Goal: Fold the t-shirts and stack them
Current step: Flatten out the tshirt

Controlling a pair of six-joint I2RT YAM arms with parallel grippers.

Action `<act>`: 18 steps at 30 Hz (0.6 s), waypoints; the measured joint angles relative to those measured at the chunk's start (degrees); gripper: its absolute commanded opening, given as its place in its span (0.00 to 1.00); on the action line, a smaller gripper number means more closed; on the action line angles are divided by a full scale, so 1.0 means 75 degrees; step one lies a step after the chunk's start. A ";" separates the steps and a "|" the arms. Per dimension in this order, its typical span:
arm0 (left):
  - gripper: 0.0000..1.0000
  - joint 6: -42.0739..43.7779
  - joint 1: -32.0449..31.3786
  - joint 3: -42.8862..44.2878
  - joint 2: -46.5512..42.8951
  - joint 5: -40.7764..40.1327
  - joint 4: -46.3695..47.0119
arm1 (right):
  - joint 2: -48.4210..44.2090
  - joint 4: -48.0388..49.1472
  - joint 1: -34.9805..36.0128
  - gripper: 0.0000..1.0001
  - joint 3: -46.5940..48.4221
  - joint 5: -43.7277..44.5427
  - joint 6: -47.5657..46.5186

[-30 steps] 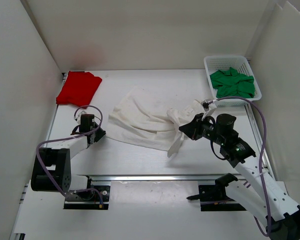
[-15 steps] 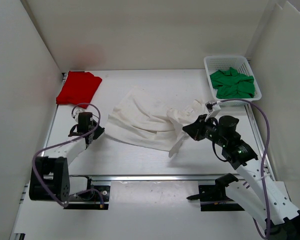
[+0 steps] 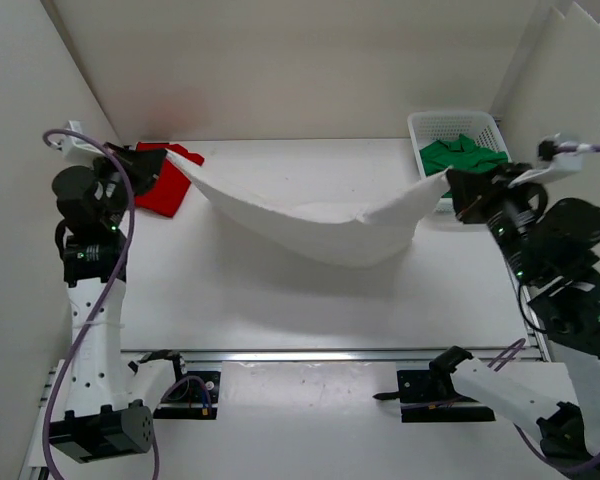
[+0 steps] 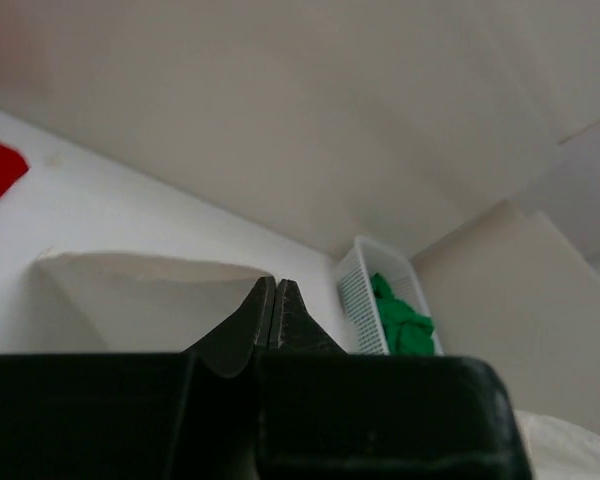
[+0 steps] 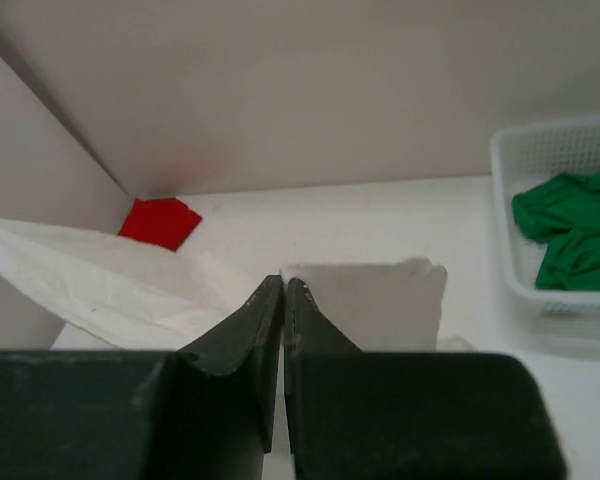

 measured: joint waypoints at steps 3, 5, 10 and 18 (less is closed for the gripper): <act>0.00 -0.0219 0.0347 0.0866 0.0146 0.0455 -0.0102 | 0.0860 -0.0385 0.0035 0.00 0.2022 0.0219 -0.0312; 0.00 -0.0335 0.0478 0.1367 0.0294 0.0650 -0.0119 | 0.1539 -0.0382 0.0035 0.00 0.3194 0.0309 -0.0562; 0.00 -0.0460 0.0568 0.1711 0.0533 0.0799 -0.0050 | 0.3296 -0.0207 -0.1416 0.00 0.4788 -0.0909 -0.0935; 0.00 -0.0035 -0.0079 0.0778 0.2192 0.0064 0.0236 | 0.6959 -0.0254 -0.3025 0.00 0.5333 -0.3212 -0.0988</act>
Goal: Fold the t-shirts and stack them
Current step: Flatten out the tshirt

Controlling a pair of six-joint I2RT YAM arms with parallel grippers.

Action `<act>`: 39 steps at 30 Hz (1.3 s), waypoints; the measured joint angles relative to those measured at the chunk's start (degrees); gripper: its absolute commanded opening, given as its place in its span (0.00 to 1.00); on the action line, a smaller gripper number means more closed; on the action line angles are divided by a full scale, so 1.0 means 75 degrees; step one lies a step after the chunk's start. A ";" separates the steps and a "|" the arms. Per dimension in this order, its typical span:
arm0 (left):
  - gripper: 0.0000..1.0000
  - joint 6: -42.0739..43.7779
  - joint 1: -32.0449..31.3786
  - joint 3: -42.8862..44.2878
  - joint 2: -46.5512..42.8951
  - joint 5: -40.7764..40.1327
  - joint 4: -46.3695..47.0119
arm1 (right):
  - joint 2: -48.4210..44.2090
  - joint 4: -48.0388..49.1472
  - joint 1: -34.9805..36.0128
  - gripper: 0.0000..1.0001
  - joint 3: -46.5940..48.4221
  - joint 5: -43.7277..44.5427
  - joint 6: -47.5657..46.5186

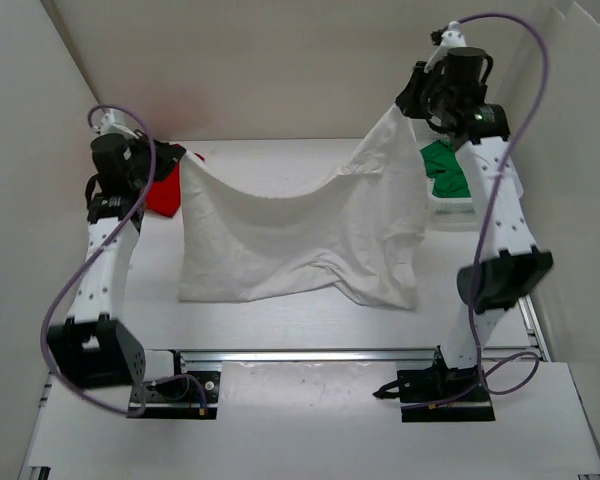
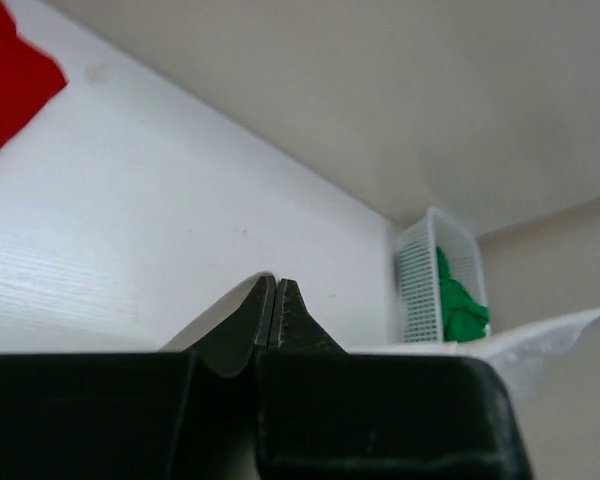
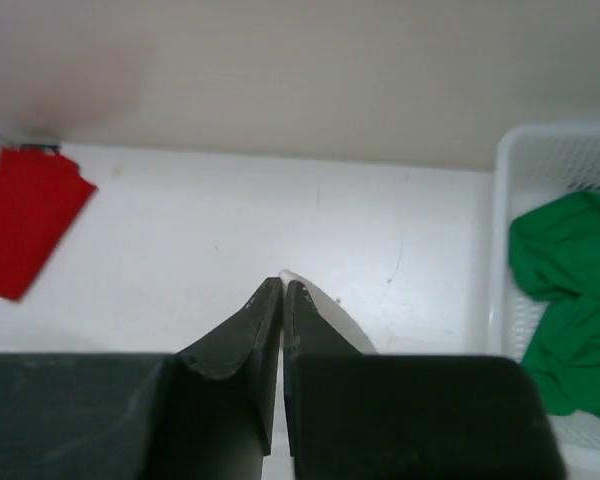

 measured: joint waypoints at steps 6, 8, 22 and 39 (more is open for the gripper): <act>0.00 -0.0085 -0.0265 0.1093 0.2833 -0.0128 -0.0294 | 0.2833 -0.0350 -0.0641 0.00 0.1912 -0.1055 0.0361; 0.00 -0.0198 -0.0271 0.2092 0.3544 -0.0076 -0.0478 | 0.2929 -0.0297 -0.0833 0.00 0.2057 -0.1358 0.0664; 0.00 -0.0734 0.0662 0.5371 0.3005 0.0224 0.0312 | -0.0265 0.2812 -0.1349 0.00 0.2302 -0.1652 0.1451; 0.00 0.0012 0.0825 -0.3541 -0.1862 -0.0172 0.0542 | -0.5761 0.1131 -0.0653 0.00 -0.9104 -0.0323 0.0901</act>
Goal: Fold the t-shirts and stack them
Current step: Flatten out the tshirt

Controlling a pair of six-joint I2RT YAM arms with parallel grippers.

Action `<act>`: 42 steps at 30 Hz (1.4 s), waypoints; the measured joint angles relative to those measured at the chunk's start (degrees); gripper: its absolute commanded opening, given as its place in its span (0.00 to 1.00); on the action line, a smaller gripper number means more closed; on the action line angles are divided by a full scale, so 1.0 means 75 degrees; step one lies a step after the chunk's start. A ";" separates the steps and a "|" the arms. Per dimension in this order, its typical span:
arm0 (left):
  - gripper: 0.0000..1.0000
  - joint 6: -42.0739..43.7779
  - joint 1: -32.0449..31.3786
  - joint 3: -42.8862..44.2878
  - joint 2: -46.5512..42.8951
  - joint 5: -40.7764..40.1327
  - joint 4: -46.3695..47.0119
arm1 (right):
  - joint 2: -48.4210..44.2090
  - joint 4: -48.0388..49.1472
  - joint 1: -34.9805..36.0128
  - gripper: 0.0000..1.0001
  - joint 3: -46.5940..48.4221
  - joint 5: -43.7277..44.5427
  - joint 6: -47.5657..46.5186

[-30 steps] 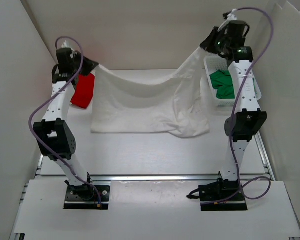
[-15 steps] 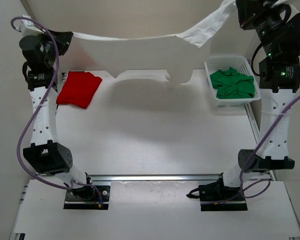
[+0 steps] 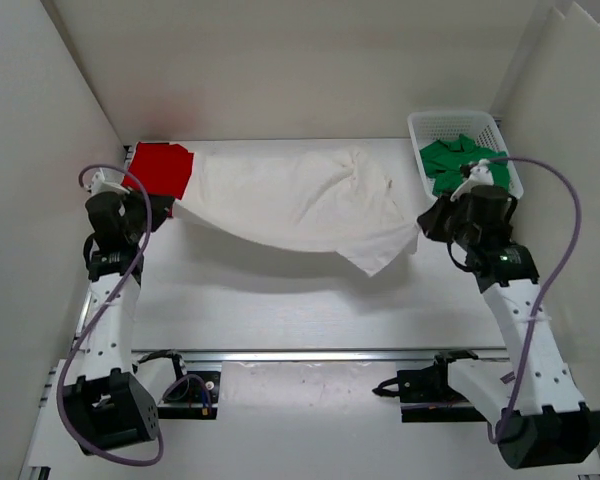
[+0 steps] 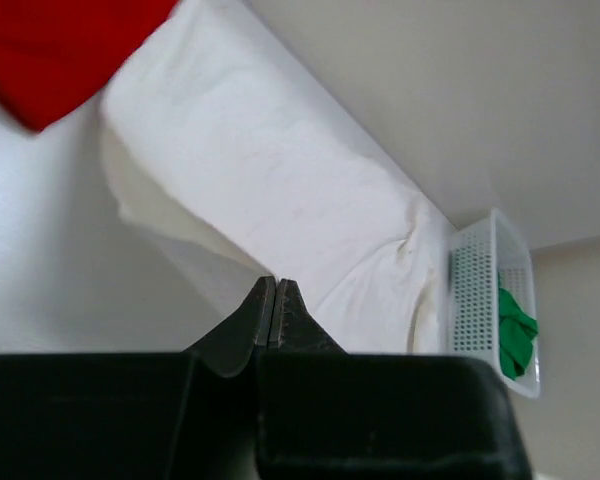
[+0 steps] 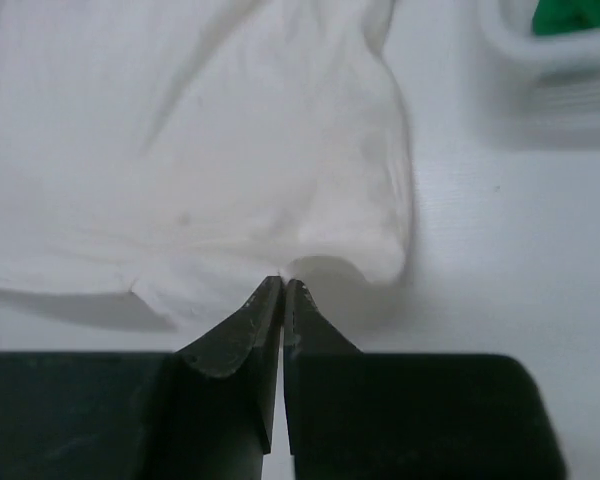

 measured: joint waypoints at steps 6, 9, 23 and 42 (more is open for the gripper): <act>0.00 -0.0082 -0.0300 0.2734 0.0102 0.0428 -0.0737 | 0.0122 -0.0941 0.2197 0.00 0.4581 0.1714 -0.0539; 0.00 -0.0195 -0.0291 0.4602 0.0096 0.0618 -0.0711 | 0.0682 -0.0813 0.4331 0.00 0.7000 0.3474 -0.1224; 0.00 -0.0396 -0.0382 0.6132 0.1376 0.0522 -0.0370 | 0.3940 0.0449 0.2952 0.00 1.0751 0.4357 -0.3625; 0.00 -0.0017 -0.1148 0.7976 0.6324 -0.0210 -0.0924 | 0.8851 0.0105 -0.0198 0.00 1.1581 -0.0064 -0.1040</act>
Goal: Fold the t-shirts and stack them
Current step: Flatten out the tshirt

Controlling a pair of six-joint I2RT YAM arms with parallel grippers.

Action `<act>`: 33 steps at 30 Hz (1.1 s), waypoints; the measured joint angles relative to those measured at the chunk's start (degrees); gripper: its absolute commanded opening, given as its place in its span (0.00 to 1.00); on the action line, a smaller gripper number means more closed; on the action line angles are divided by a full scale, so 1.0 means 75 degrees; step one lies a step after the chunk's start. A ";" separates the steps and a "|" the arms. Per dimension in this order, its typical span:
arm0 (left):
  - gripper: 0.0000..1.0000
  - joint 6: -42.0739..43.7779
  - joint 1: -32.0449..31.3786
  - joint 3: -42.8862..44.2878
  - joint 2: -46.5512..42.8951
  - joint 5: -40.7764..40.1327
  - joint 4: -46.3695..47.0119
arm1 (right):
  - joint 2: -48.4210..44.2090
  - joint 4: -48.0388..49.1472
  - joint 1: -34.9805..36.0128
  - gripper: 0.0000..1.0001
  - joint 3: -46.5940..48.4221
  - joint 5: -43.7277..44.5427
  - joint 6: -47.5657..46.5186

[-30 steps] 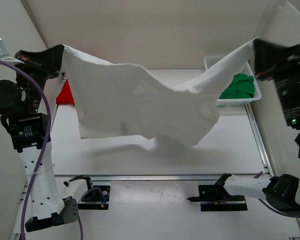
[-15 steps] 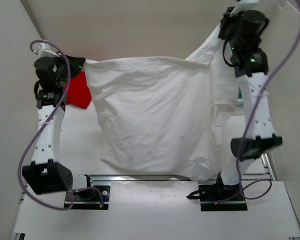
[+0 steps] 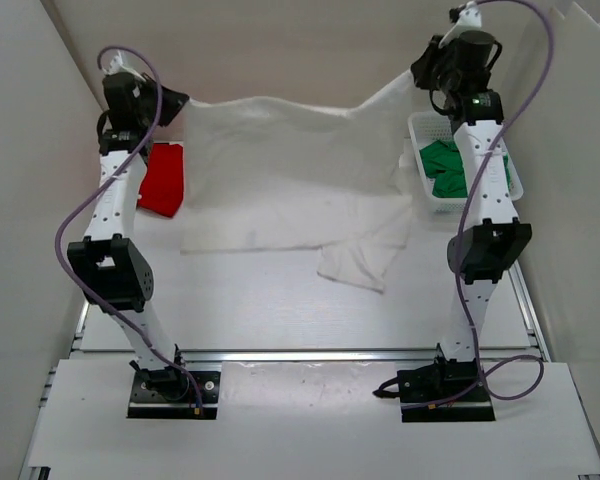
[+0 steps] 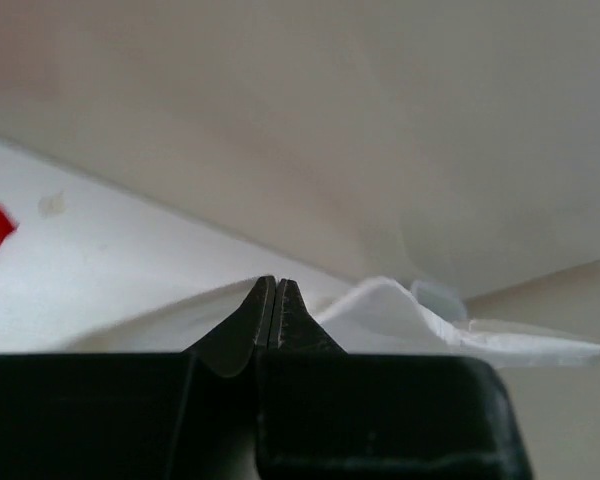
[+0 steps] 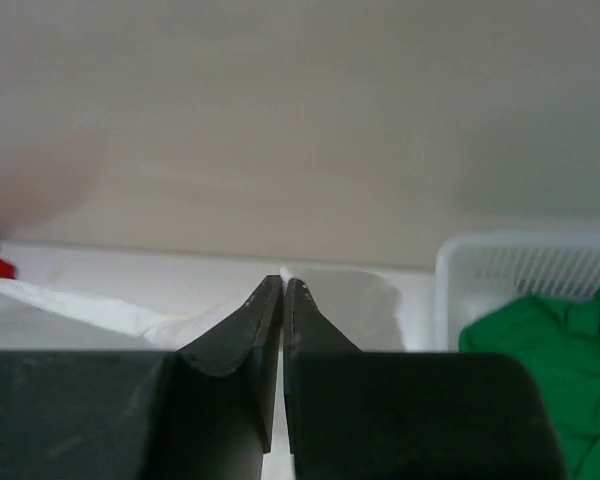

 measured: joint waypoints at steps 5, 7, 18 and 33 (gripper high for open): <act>0.00 -0.0254 0.0452 0.1070 -0.0367 0.0146 0.0396 | -0.1157 0.0898 -0.0213 0.00 0.0195 -0.0326 0.0478; 0.00 -0.0321 0.0705 0.1011 -0.0772 0.0154 0.0586 | -0.1699 0.1137 -0.0300 0.00 0.0251 -0.0516 0.0574; 0.00 0.0000 0.0918 -0.5645 -0.5173 -0.0411 0.2614 | -0.6580 0.2463 0.0411 0.00 -0.7563 -0.0562 0.0242; 0.00 0.0338 0.1166 -1.1348 -0.7236 0.0000 0.2183 | -0.9474 0.0090 -0.0093 0.00 -1.3892 -0.1163 0.0930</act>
